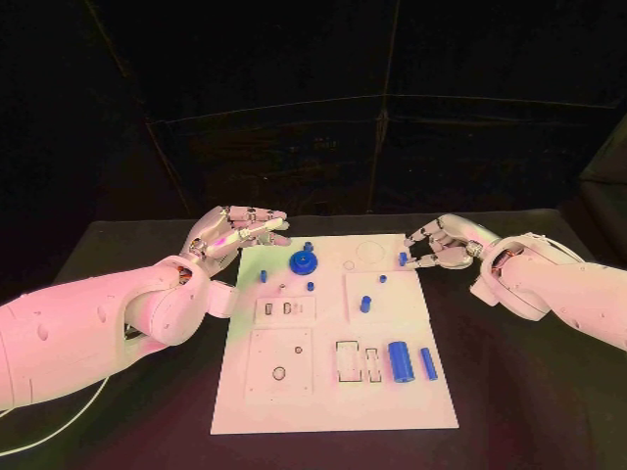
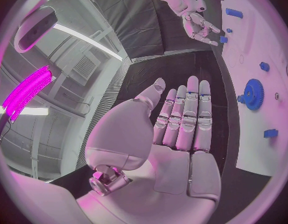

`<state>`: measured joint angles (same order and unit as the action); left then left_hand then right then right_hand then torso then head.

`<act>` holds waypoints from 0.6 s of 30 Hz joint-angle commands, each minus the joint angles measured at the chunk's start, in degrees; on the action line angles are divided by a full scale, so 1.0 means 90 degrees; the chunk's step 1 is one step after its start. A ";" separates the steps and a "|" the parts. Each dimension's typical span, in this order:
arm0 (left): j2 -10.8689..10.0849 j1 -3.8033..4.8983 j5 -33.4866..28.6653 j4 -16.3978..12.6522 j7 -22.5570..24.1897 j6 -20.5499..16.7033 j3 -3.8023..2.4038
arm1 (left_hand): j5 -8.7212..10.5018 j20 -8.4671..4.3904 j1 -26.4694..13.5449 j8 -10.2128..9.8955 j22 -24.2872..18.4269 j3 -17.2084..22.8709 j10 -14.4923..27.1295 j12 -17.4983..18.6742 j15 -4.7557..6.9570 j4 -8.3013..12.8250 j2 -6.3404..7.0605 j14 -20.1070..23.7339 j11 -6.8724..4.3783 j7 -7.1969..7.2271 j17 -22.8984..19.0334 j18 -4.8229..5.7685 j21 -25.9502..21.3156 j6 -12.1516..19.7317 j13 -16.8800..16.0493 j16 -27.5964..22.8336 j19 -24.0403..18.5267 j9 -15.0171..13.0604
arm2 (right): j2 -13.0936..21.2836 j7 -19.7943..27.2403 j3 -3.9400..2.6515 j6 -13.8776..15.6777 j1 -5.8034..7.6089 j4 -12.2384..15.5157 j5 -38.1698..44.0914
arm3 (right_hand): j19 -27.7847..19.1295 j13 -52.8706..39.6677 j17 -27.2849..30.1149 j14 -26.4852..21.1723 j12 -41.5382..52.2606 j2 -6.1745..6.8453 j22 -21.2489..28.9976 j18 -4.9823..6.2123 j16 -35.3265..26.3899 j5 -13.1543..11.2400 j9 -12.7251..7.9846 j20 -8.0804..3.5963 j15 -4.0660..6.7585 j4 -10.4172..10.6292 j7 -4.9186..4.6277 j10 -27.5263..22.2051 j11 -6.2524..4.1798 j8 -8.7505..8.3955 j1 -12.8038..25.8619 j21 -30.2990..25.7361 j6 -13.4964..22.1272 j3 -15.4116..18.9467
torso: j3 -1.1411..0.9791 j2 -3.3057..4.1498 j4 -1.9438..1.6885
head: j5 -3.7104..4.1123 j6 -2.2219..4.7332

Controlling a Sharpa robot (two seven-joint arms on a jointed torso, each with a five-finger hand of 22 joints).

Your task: Assemble the parts on the task board

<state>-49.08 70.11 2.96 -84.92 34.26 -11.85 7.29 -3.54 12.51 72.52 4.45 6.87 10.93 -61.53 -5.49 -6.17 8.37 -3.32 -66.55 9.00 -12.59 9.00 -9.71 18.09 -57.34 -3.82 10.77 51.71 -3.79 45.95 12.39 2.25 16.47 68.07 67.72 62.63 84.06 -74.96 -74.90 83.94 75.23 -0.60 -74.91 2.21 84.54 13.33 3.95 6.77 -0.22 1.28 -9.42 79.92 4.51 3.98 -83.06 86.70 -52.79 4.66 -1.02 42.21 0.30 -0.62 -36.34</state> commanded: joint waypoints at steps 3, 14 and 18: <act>0.0017 0.0003 -0.0006 -0.0001 0.0059 0.0083 -0.0004 | -0.0012 0.0026 -0.0051 -0.0016 -0.0010 0.0039 -0.0036 0.0026 0.0008 -0.0006 -0.0024 -0.0043 0.0008 0.0016 0.0008 -0.0094 -0.0042 -0.0048 0.0001 -0.0037 0.0016 -0.0001 | -0.0108 -0.0054 -0.0004 -0.0134 -0.0015 -0.0092 0.0165 | 0.0022 0.0001 -0.0251 0.0383 0.0001 -0.0170 -0.0832 -0.0036 -0.0018 -0.0114 0.0004 -0.0022 0.0005 -0.0109 -0.0024 -0.0024 -0.0007 0.0019 -0.0140 -0.0019 -0.0052 -0.0078 | -0.0001 0.0001 0.0000 | 0.0001 -0.0003; 0.0016 0.0003 -0.0006 -0.0007 0.0054 0.0077 -0.0004 | -0.0011 0.0026 -0.0054 -0.0019 -0.0013 0.0043 -0.0037 0.0032 0.0008 0.0000 -0.0018 -0.0043 0.0009 0.0016 0.0010 -0.0094 -0.0044 -0.0046 0.0002 -0.0047 0.0017 0.0001 | -0.0292 -0.0223 -0.0005 -0.0208 -0.0077 -0.0257 0.0396 | 0.0056 -0.0047 -0.0289 0.0392 0.0045 -0.0359 -0.0876 -0.0047 -0.0005 -0.0293 0.0006 -0.0035 0.0020 -0.0306 -0.0011 0.0016 -0.0025 0.0054 -0.0276 0.0000 -0.0235 -0.0368 | 0.0005 0.0000 -0.0003 | -0.0006 -0.0029; 0.0010 0.0003 -0.0006 -0.0011 0.0053 0.0074 -0.0004 | -0.0011 0.0026 -0.0054 -0.0019 -0.0013 0.0043 -0.0037 0.0032 0.0008 0.0000 -0.0018 -0.0043 0.0009 0.0016 0.0010 -0.0094 -0.0044 -0.0046 0.0002 -0.0047 0.0017 0.0001 | -0.0328 -0.0254 -0.0005 -0.0216 -0.0086 -0.0289 0.0439 | 0.0056 -0.0062 -0.0293 0.0393 0.0060 -0.0360 -0.0876 -0.0046 -0.0003 -0.0292 0.0005 -0.0036 0.0021 -0.0321 -0.0010 0.0027 -0.0026 0.0053 -0.0279 -0.0001 -0.0245 -0.0385 | 0.0004 -0.0001 -0.0004 | -0.0014 -0.0033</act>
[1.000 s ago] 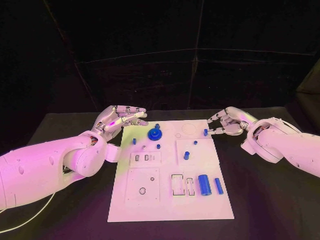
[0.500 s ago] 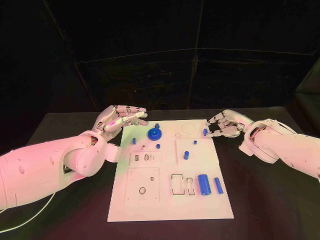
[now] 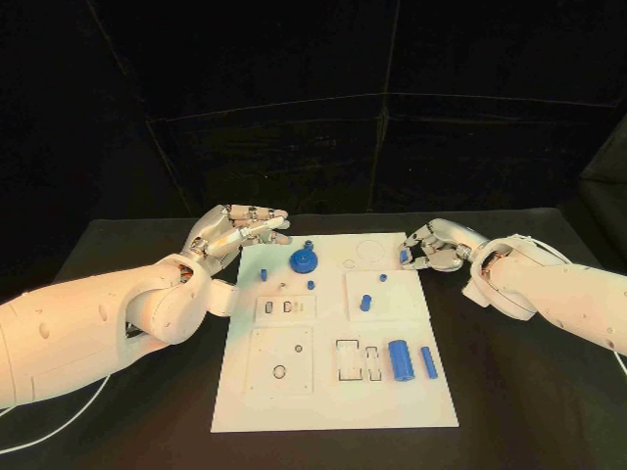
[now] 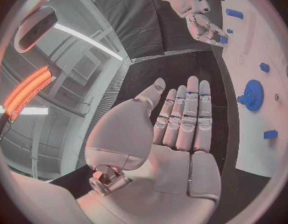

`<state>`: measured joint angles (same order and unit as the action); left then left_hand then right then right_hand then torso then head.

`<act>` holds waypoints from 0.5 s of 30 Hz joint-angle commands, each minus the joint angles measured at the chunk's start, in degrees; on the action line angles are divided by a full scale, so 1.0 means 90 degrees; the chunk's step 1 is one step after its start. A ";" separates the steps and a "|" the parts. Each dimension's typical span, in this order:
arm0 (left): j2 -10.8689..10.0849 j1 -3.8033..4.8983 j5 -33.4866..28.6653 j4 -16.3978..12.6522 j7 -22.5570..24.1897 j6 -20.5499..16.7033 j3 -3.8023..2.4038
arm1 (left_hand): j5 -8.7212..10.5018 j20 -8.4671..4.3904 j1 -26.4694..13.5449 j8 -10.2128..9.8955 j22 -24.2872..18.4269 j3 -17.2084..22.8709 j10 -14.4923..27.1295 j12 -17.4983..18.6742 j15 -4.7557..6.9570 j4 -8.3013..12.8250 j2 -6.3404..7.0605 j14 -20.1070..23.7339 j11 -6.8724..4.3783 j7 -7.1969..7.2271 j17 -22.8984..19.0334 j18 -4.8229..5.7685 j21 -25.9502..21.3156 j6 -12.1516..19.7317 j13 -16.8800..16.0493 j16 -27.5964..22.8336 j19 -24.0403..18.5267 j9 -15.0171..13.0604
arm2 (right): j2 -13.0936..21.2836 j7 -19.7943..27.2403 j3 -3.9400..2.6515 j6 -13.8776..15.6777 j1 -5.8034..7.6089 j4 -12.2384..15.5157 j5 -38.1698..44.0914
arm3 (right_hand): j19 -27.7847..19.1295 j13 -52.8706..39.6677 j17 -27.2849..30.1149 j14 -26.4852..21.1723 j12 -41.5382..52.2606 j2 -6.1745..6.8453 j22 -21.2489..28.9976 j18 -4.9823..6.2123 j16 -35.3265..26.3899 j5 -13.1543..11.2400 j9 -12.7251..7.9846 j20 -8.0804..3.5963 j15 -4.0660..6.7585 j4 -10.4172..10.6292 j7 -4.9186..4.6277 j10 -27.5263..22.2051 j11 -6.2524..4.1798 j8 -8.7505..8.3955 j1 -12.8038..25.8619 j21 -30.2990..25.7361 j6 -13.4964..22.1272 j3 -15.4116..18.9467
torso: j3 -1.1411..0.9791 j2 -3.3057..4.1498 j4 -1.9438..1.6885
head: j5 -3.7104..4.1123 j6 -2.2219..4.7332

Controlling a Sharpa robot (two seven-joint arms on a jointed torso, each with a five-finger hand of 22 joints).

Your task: Assemble the parts on the task board

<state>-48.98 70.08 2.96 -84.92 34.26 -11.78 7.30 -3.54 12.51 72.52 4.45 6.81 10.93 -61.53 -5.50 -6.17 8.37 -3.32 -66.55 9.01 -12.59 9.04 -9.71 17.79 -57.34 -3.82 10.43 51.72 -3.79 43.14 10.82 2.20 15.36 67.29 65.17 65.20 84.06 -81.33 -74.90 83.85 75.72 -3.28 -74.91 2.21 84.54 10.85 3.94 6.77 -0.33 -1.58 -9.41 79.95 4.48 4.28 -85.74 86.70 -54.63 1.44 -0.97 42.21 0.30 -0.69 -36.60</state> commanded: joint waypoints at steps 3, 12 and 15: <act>-0.0004 0.0005 -0.0006 -0.0015 0.0052 0.0065 -0.0005 | -0.0011 0.0026 -0.0054 -0.0019 -0.0006 0.0043 -0.0037 0.0032 0.0008 0.0000 -0.0018 -0.0044 0.0008 0.0016 0.0006 -0.0094 -0.0011 -0.0047 0.0002 -0.0008 0.0017 0.0001 | -0.0033 -0.0092 0.0001 -0.0075 -0.0004 -0.0021 0.0168 | 0.0059 0.0642 -0.0299 0.0405 0.0010 -0.0070 -0.0880 -0.0048 -0.0001 -0.0014 0.0005 -0.0037 0.0034 -0.0011 -0.0012 0.0028 -0.0023 0.0020 0.0021 0.0001 -0.0049 -0.0043 | -0.0004 -0.0002 0.0000 | -0.0006 -0.0008; -0.0012 0.0005 -0.0006 -0.0020 0.0045 0.0062 -0.0005 | -0.0011 0.0026 -0.0054 -0.0019 -0.0006 0.0043 -0.0037 0.0032 0.0008 0.0000 -0.0018 -0.0044 0.0008 0.0016 0.0006 -0.0094 -0.0011 -0.0047 0.0002 -0.0008 0.0017 0.0001 | -0.0043 -0.0066 0.0001 -0.0021 -0.0007 -0.0035 0.0128 | 0.0084 0.0583 -0.0325 0.0411 0.0070 -0.0225 -0.0913 -0.0055 0.0009 -0.0027 0.0012 -0.0053 0.0056 -0.0044 0.0032 0.0076 -0.0055 0.0063 0.0130 0.0016 -0.0265 -0.0283 | -0.0007 -0.0002 0.0007 | -0.0007 -0.0018; -0.0012 0.0005 -0.0006 -0.0019 0.0041 0.0061 -0.0005 | -0.0011 0.0026 -0.0054 -0.0019 -0.0006 0.0043 -0.0037 0.0032 0.0008 0.0000 -0.0018 -0.0044 0.0008 0.0016 0.0006 -0.0094 -0.0011 -0.0047 0.0002 -0.0008 0.0017 0.0001 | -0.0044 -0.0047 0.0001 0.0023 -0.0008 -0.0024 0.0098 | 0.0095 0.0560 -0.0336 0.0414 0.0092 -0.0258 -0.0927 -0.0057 0.0013 -0.0057 0.0026 -0.0071 0.0084 -0.0057 0.0082 0.0094 -0.0094 0.0111 0.0183 0.0022 -0.0412 -0.0368 | -0.0010 -0.0004 0.0010 | -0.0010 -0.0021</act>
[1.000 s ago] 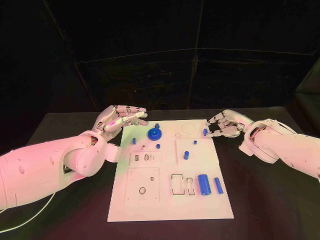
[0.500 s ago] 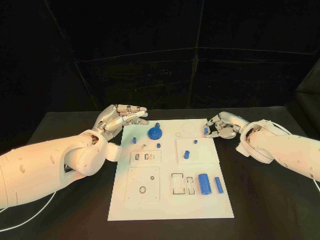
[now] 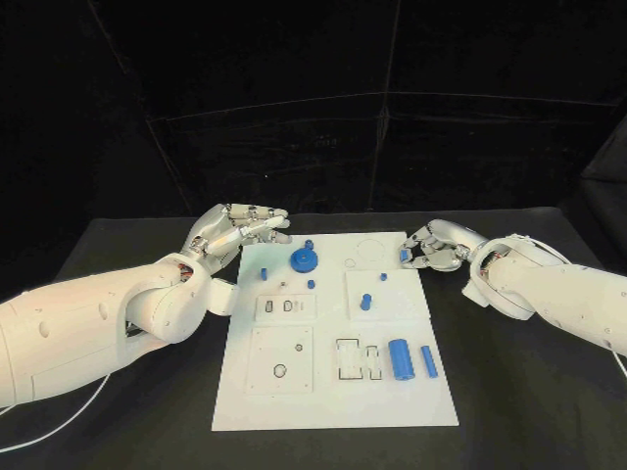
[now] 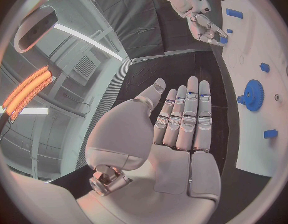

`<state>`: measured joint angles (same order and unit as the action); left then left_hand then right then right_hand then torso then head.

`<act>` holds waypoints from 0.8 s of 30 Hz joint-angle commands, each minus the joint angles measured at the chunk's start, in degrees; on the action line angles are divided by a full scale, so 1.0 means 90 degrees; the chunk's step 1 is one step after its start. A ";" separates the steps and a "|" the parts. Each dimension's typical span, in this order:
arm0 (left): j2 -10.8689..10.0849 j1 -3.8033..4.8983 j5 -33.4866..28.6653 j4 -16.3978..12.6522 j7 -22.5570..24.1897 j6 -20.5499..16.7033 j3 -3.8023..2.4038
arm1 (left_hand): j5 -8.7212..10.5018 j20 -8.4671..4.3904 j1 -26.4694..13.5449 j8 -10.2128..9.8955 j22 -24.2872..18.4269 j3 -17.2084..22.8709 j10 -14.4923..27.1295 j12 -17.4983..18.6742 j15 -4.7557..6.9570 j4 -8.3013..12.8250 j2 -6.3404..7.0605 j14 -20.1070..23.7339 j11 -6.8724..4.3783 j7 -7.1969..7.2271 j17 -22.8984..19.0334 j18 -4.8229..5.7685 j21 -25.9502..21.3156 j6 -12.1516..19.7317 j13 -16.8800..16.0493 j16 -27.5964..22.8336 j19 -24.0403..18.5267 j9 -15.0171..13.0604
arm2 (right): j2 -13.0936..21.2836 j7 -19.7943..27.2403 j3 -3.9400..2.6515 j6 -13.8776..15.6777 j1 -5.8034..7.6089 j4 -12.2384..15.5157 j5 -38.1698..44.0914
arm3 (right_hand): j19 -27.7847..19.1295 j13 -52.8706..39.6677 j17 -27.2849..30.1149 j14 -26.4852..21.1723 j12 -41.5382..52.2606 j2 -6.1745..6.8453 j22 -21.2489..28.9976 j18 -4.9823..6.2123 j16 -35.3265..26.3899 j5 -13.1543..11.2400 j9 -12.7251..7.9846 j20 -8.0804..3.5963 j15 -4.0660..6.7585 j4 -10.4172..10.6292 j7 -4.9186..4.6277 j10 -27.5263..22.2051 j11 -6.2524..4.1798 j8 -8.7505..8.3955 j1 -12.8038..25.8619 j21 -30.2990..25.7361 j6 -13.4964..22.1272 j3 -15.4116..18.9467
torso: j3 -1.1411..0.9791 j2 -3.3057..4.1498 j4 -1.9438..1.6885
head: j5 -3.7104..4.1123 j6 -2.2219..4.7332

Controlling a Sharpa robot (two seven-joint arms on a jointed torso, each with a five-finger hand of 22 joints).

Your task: Assemble the parts on the task board

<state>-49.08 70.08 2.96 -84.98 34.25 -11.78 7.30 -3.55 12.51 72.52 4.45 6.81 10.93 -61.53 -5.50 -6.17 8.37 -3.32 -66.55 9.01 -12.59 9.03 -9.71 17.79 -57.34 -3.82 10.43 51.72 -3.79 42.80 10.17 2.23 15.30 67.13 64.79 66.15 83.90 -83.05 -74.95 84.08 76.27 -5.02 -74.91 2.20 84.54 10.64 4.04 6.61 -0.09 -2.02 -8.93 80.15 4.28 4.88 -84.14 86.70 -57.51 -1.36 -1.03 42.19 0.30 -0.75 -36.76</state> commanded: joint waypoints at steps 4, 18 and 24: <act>-0.0002 0.0006 -0.0006 -0.0013 0.0037 0.0063 -0.0005 | -0.0011 0.0026 -0.0054 -0.0019 -0.0007 0.0044 -0.0038 0.0032 0.0008 0.0000 -0.0018 -0.0044 0.0008 0.0015 0.0007 -0.0094 -0.0011 -0.0047 0.0002 -0.0008 0.0017 0.0001 | -0.0003 0.0071 -0.0003 0.0158 0.0010 0.0034 -0.0126 | 0.0134 0.0707 -0.0358 0.0394 0.0073 -0.0126 -0.0956 -0.0063 0.0023 -0.0057 0.0044 -0.0102 0.0119 -0.0040 0.0124 0.0110 -0.0150 0.0151 0.0053 0.0035 -0.0343 -0.0195 | -0.0003 0.0000 0.0004 | 0.0006 -0.0006; -0.0033 0.0007 -0.0006 -0.0020 0.0022 0.0062 -0.0005 | -0.0011 0.0026 -0.0054 -0.0019 -0.0007 0.0044 -0.0038 0.0032 0.0008 0.0000 -0.0018 -0.0044 0.0008 0.0015 0.0007 -0.0094 -0.0011 -0.0047 0.0002 -0.0008 0.0017 0.0001 | 0.0201 -0.0202 -0.0011 0.0993 0.0021 0.0778 -0.0514 | 0.0175 0.0667 -0.0412 0.0408 0.0095 -0.0196 -0.1010 -0.0077 0.0043 0.0136 0.0036 -0.0200 0.0202 -0.0125 0.0203 0.0158 -0.0228 0.0195 0.0208 0.0058 -0.0488 -0.0569 | 0.0010 -0.0019 0.0006 | 0.0014 -0.0034; -0.0061 0.0010 -0.0006 -0.0034 0.0019 0.0050 -0.0005 | -0.0011 0.0026 -0.0054 -0.0019 -0.0007 0.0044 -0.0038 0.0032 0.0008 0.0000 -0.0018 -0.0044 0.0008 0.0015 0.0007 -0.0094 -0.0011 -0.0047 0.0002 -0.0008 0.0017 0.0001 | 0.0188 -0.1022 -0.0015 0.0985 0.0084 0.1537 -0.0299 | 0.0157 0.0685 -0.0383 0.0401 0.0068 -0.0160 -0.0987 -0.0071 0.0027 0.0077 0.0021 -0.0200 0.0196 -0.0140 0.0190 0.0145 -0.0217 0.0166 0.0292 0.0047 -0.0455 -0.0653 | 0.0023 -0.0029 -0.0011 | 0.0018 -0.0039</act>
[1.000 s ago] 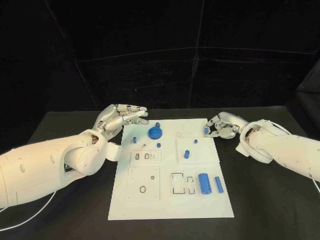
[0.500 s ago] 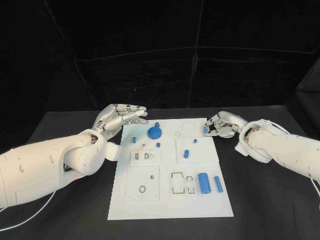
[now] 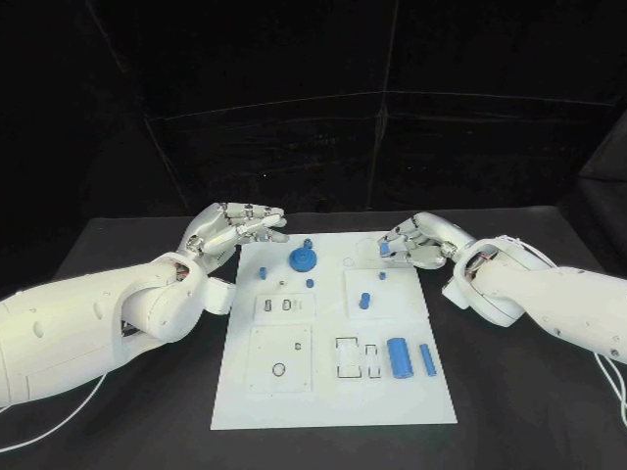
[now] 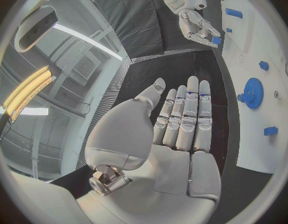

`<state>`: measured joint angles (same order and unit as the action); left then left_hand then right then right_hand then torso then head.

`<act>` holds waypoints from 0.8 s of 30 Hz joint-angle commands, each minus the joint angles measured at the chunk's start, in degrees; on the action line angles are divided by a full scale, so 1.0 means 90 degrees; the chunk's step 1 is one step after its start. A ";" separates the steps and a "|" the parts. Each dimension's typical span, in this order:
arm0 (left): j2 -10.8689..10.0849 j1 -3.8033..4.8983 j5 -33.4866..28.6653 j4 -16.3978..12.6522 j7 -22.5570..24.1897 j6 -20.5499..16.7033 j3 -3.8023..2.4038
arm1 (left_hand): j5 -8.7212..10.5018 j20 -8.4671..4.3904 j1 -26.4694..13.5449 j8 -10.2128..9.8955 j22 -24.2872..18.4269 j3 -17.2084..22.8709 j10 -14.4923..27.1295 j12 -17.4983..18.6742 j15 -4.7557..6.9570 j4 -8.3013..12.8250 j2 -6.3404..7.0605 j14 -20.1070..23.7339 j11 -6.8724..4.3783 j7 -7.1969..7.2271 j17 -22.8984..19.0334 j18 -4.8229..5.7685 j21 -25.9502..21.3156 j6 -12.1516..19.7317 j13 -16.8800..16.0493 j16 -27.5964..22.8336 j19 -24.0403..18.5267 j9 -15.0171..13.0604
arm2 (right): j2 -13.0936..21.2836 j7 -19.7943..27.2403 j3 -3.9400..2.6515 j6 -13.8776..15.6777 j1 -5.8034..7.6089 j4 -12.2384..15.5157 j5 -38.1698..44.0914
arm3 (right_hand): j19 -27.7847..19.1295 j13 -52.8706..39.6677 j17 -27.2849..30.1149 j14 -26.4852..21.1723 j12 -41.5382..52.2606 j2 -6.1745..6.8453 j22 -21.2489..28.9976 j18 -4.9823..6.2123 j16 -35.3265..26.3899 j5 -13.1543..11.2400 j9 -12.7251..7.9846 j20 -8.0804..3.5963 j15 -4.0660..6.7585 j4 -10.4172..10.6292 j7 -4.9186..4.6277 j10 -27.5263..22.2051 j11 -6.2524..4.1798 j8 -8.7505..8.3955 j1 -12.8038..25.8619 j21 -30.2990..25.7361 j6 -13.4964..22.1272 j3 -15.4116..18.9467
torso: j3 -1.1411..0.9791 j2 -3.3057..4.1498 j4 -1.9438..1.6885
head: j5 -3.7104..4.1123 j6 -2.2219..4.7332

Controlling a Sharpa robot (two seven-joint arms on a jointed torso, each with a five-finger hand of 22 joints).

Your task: Assemble the parts on the task board

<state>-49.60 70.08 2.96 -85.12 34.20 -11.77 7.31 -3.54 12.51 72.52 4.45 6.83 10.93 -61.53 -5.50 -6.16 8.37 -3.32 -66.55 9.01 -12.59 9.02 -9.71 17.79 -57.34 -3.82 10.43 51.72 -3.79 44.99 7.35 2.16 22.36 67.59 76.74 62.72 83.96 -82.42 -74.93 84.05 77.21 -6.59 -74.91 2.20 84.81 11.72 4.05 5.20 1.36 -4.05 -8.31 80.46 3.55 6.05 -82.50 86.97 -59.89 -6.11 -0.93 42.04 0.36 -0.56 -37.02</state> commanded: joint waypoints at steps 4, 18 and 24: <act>0.0000 0.0012 -0.0007 -0.0002 0.0022 0.0053 -0.0006 | -0.0011 0.0026 -0.0054 -0.0019 -0.0008 0.0044 -0.0038 0.0032 0.0008 0.0000 -0.0018 -0.0044 0.0008 0.0015 0.0008 -0.0094 -0.0011 -0.0047 0.0002 -0.0008 0.0017 0.0001 | -0.0291 -0.1287 -0.0007 0.0038 0.0055 0.0444 0.0287 | 0.0138 0.0627 -0.0367 0.0401 -0.0052 0.0024 -0.0972 -0.0068 -0.0013 -0.0062 0.0017 -0.0043 0.0032 0.0082 0.0117 0.0102 -0.0133 0.0028 0.0140 0.0010 -0.0185 -0.0156 | 0.0033 -0.0043 -0.0032 | -0.0034 -0.0046; 0.0011 0.0031 -0.0278 0.0037 0.0008 0.0058 -0.0006 | -0.0012 0.0026 -0.0057 -0.0024 -0.0015 0.0061 -0.0044 0.0045 0.0007 0.0013 -0.0015 -0.0047 0.0008 0.0015 0.0014 -0.0093 -0.0017 -0.0049 0.0004 -0.0029 0.0017 0.0002 | -0.1377 -0.2210 0.0013 -0.0433 -0.0020 0.0491 0.1535 | 0.0132 0.0639 -0.0353 0.0398 -0.0069 0.0059 -0.0964 -0.0065 -0.0023 -0.0098 0.0016 -0.0040 0.0030 0.0082 0.0120 0.0093 -0.0133 0.0028 0.0221 0.0005 -0.0199 -0.0214 | 0.0059 -0.0071 -0.0074 | -0.0197 -0.0173; 0.0019 0.0034 -0.0289 0.0046 0.0005 0.0054 -0.0007 | -0.0012 0.0026 -0.0057 -0.0024 -0.0015 0.0061 -0.0044 0.0045 0.0007 0.0013 -0.0015 -0.0047 0.0008 0.0015 0.0014 -0.0093 -0.0017 -0.0049 0.0004 -0.0029 0.0017 0.0002 | -0.1602 -0.2355 0.0096 -0.0578 -0.0114 0.0492 0.1855 | 0.0129 0.0647 -0.0348 0.0397 -0.0079 0.0074 -0.0961 -0.0065 -0.0026 -0.0104 0.0015 -0.0040 0.0031 0.0077 0.0122 0.0087 -0.0134 0.0027 0.0234 0.0004 -0.0202 -0.0225 | 0.0050 -0.0066 -0.0054 | -0.0260 -0.0209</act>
<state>-49.52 70.27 1.04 -84.65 34.07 -11.77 7.31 -3.54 12.51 72.52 4.45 6.75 11.10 -61.53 -5.26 -6.17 8.54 -3.32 -66.55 9.01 -12.59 9.08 -9.71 17.79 -57.34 -3.81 10.43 51.72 -3.79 30.76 -11.53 3.01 19.11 66.56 81.08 75.53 83.96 -81.55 -74.92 84.05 76.75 -5.88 -74.90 2.20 84.81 10.98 4.06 5.21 1.35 -4.61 -8.31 81.07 2.95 6.10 -80.61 86.96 -59.90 -6.67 -0.43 41.41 -0.21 -2.78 -38.78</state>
